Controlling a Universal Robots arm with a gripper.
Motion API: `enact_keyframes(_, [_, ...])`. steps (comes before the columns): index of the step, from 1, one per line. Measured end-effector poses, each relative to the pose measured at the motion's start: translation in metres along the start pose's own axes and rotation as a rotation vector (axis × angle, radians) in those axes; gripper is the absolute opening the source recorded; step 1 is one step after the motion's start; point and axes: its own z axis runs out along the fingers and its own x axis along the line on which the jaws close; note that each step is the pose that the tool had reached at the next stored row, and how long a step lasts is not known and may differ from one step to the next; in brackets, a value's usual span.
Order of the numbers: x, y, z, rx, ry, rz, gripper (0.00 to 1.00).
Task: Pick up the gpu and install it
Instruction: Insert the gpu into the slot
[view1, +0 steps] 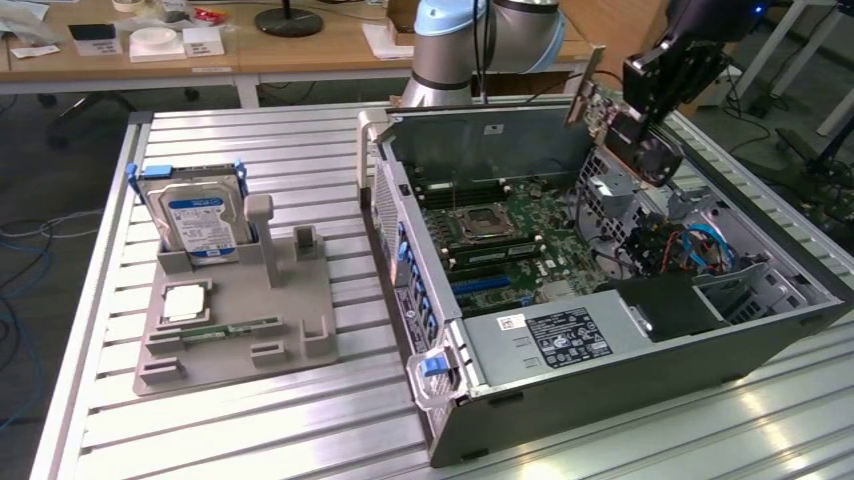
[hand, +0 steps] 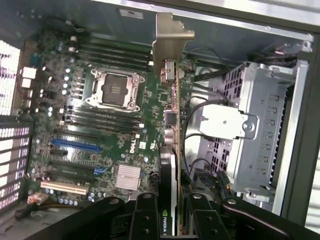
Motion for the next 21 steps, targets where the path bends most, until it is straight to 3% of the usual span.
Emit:
enact_keyframes(2, [0.0000, 0.0000, 0.0001, 0.0000, 0.0023, -0.035, 0.26])
enact_keyframes(9, [0.0000, 0.0000, 0.0003, -0.0001, 0.0031, -0.049, 0.26])
enact_keyframes(15, [0.0000, -0.0001, 0.0008, -0.0005, 0.0089, -0.144, 0.26])
enact_keyframes(21, [0.0000, -0.0001, 0.0009, -0.0005, 0.0090, -0.145, 0.26])
